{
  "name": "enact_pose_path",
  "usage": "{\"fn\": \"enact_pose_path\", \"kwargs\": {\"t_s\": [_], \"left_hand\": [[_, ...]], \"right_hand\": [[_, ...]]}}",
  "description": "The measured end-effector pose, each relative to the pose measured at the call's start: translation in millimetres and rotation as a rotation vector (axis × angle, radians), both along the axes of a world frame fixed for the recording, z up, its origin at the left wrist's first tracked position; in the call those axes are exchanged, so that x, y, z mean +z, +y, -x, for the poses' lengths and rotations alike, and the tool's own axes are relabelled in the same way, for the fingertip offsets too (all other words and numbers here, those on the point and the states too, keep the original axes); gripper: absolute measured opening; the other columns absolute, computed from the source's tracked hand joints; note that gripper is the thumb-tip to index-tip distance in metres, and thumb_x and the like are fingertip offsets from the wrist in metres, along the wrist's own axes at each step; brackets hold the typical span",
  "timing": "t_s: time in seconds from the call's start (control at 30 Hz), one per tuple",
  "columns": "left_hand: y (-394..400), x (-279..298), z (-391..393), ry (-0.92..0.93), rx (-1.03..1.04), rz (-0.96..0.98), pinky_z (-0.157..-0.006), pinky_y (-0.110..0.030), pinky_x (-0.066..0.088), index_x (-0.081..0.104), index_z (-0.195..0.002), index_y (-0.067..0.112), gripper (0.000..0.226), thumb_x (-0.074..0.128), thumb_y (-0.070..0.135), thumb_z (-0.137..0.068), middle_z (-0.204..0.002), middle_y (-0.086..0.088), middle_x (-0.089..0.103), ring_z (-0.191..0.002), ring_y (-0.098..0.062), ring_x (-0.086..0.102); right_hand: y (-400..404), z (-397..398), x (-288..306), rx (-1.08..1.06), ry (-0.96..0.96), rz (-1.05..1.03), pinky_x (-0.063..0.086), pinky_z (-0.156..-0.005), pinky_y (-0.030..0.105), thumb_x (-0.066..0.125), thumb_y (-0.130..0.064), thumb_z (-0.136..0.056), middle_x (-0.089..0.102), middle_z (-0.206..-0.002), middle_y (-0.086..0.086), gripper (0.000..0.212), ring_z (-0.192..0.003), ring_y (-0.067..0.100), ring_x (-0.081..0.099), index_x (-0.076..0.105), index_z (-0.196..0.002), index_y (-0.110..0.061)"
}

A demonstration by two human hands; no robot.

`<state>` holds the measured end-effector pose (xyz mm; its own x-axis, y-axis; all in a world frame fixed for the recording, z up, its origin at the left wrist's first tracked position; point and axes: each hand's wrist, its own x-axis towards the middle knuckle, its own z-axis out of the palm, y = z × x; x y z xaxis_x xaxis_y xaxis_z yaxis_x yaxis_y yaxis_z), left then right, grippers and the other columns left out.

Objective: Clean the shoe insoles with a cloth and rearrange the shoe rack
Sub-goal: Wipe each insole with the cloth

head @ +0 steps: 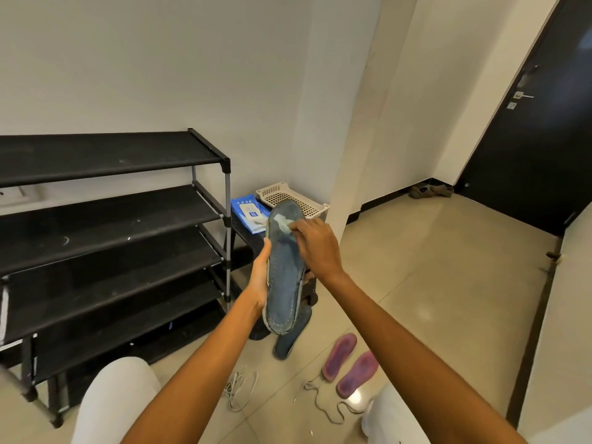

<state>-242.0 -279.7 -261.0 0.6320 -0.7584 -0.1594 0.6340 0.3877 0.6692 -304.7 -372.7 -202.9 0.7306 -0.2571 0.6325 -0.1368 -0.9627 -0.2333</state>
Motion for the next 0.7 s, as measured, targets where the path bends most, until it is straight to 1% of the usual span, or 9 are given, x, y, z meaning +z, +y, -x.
{"fn": "enact_pose_path", "kwargs": {"t_s": [0.07, 0.13, 0.2, 0.23, 0.3, 0.33, 0.4, 0.5, 0.7], "left_hand": [[1.1, 4.5, -3.2, -0.013, -0.038, 0.022, -0.069, -0.034, 0.057, 0.059, -0.116, 0.012, 0.046, 0.033, 0.047, -0.099, -0.088, -0.01, 0.072, -0.078, -0.021, 0.069], [4.5, 5.4, -7.6, 0.014, -0.041, 0.037, -0.07, -0.034, 0.058, 0.057, -0.122, 0.016, 0.048, 0.034, 0.05, -0.097, -0.093, -0.009, 0.072, -0.082, -0.02, 0.07], [6.8, 1.3, -12.9, 0.052, -0.038, 0.06, -0.079, -0.033, 0.058, 0.054, -0.13, 0.015, 0.056, 0.037, 0.054, -0.095, -0.105, -0.009, 0.069, -0.092, -0.021, 0.068], [8.7, 1.0, -12.6, 0.063, -0.056, 0.061, -0.088, -0.035, 0.054, 0.053, -0.132, 0.012, 0.063, 0.037, 0.059, -0.092, -0.114, -0.012, 0.066, -0.101, -0.023, 0.065], [13.0, 0.8, -13.6, 0.077, -0.124, 0.066, -0.096, -0.04, 0.049, 0.054, -0.129, 0.007, 0.078, 0.033, 0.069, -0.088, -0.121, -0.019, 0.061, -0.11, -0.03, 0.06], [13.8, 1.3, -15.0, 0.097, -0.142, 0.072, -0.094, -0.042, 0.049, 0.057, -0.124, 0.004, 0.084, 0.03, 0.073, -0.085, -0.117, -0.022, 0.063, -0.106, -0.032, 0.062], [13.8, 2.4, -20.4, 0.172, -0.144, 0.091, -0.089, -0.048, 0.049, 0.065, -0.111, -0.003, 0.093, 0.029, 0.077, -0.081, -0.107, -0.025, 0.066, -0.096, -0.036, 0.067], [11.7, 2.5, -26.7, 0.24, -0.162, 0.122, -0.092, -0.055, 0.042, 0.07, -0.098, -0.008, 0.097, 0.031, 0.078, -0.079, -0.106, -0.026, 0.066, -0.099, -0.04, 0.066], [10.4, -3.3, -23.0, 0.054, -0.043, 0.038, -0.097, -0.043, 0.047, 0.052, -0.132, 0.011, 0.072, 0.03, 0.066, -0.09, -0.131, -0.018, 0.055, -0.114, -0.029, 0.058]], "right_hand": [[-2.3, -9.6, -0.7, -0.003, 0.149, 0.028, 0.046, -0.072, 0.036, 0.056, -0.015, -0.092, 0.067, -0.099, 0.013, 0.015, -0.092, 0.029, 0.06, 0.064, -0.102, -0.009], [5.4, -9.0, -7.5, 0.043, 0.213, -0.033, 0.046, -0.088, 0.037, 0.047, -0.021, -0.097, 0.062, -0.116, 0.013, 0.025, -0.109, 0.029, 0.056, 0.059, -0.116, -0.01], [19.0, -0.8, -18.7, 0.109, 0.244, -0.149, 0.031, -0.109, 0.034, 0.04, -0.03, -0.099, 0.052, -0.134, 0.013, 0.039, -0.127, 0.025, 0.044, 0.05, -0.131, -0.009], [25.9, 6.0, -24.9, 0.15, 0.245, -0.176, 0.024, -0.113, 0.031, 0.037, -0.038, -0.099, 0.049, -0.139, 0.012, 0.047, -0.132, 0.023, 0.04, 0.046, -0.135, -0.01], [34.6, 21.3, -40.7, 0.241, 0.235, -0.15, 0.012, -0.117, 0.023, 0.029, -0.055, -0.095, 0.045, -0.144, 0.009, 0.064, -0.136, 0.018, 0.035, 0.042, -0.139, -0.011], [36.0, 29.4, -48.2, 0.288, 0.242, -0.107, 0.008, -0.117, 0.021, 0.027, -0.057, -0.094, 0.041, -0.146, 0.007, 0.067, -0.139, 0.016, 0.031, 0.04, -0.141, -0.011], [36.9, 42.2, -60.5, 0.371, 0.281, 0.0, 0.004, -0.119, 0.025, 0.03, -0.053, -0.095, 0.036, -0.149, 0.006, 0.063, -0.142, 0.012, 0.023, 0.037, -0.143, -0.012], [34.9, 46.9, -62.8, 0.42, 0.342, 0.109, 0.0, -0.119, 0.029, 0.023, -0.049, -0.097, 0.032, -0.151, 0.004, 0.061, -0.143, 0.009, 0.016, 0.033, -0.145, -0.011], [13.9, 10.8, -36.0, 0.133, 0.393, 0.103, -0.01, -0.117, 0.036, 0.004, -0.06, -0.092, 0.024, -0.155, 0.002, 0.074, -0.146, 0.012, 0.009, 0.023, -0.148, -0.016]]}}
